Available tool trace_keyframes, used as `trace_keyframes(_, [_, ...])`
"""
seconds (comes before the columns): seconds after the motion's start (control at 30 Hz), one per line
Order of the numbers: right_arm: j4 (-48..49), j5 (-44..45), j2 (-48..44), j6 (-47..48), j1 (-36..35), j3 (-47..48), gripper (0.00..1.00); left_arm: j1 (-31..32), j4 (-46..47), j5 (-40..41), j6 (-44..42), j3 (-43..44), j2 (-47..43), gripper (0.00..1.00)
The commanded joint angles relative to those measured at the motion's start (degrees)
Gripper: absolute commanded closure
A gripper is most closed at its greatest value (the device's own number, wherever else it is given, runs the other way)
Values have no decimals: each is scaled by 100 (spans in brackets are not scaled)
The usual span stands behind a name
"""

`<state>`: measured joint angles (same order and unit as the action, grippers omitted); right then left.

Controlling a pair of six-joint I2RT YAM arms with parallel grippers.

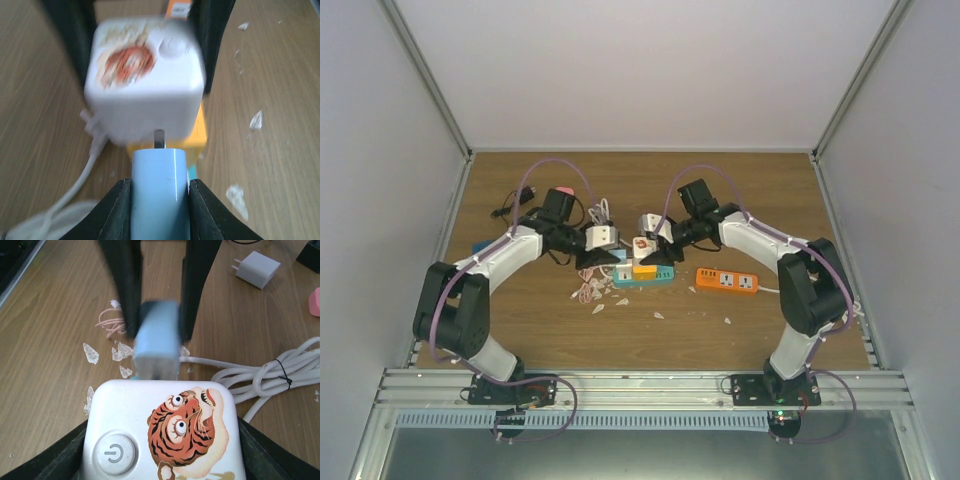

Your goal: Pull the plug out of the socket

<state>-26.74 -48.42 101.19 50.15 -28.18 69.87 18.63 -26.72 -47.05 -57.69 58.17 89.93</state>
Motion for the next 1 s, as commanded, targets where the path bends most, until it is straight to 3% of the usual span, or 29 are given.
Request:
trace_keyframes(0.0, [-494, 379, 85, 188, 188, -43, 99, -656, -600, 463, -249, 153, -305, 96])
trace_keyframes(0.23, [-539, 395, 138, 183, 197, -17, 100, -1295, -996, 319, -563, 107, -457, 97])
trace_keyframes(0.43, [-558, 385, 156, 168, 199, 7, 99, -2354, -1314, 246, -900, 63, -410, 96])
trace_keyframes(0.67, [-559, 369, 156, 179, 199, 1, 99, -3467, -1667, 14, -959, 314, 304, 95])
trace_keyframes(0.97, [-545, 370, 156, 162, 194, -4, 99, -3851, -1667, 211, -835, 502, 1209, 90])
